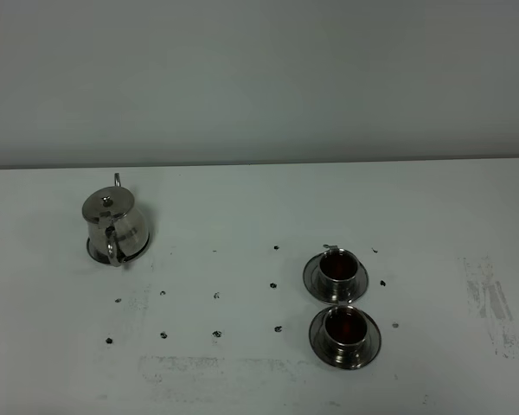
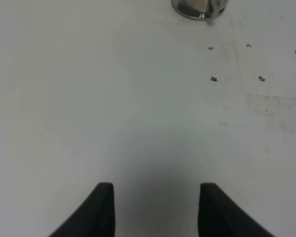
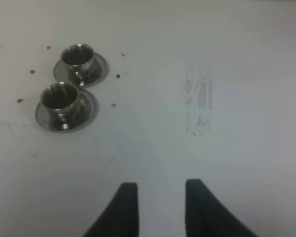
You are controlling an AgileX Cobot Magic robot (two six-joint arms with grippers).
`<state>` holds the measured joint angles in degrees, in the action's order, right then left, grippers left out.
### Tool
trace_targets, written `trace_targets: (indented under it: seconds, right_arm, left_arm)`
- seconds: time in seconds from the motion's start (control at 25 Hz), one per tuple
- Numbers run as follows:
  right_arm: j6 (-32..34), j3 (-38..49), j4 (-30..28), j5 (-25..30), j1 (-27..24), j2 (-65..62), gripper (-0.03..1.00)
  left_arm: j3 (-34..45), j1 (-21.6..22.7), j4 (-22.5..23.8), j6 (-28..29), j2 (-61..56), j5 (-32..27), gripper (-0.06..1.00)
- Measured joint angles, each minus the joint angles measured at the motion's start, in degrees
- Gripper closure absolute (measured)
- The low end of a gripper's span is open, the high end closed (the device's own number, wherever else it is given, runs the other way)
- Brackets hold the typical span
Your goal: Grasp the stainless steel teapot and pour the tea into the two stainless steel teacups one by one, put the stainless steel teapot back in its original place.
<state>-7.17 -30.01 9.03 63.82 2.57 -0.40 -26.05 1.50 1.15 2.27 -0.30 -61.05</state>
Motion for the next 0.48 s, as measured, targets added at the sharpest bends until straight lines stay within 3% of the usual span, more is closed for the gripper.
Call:
trace_targets:
  seconds: [0.48]
  right_arm:
    - [0.0,0.0,0.0,0.0,0.0,0.0,0.75]
  left_arm:
    - [0.0,0.0,0.0,0.0,0.0,0.0,0.53]
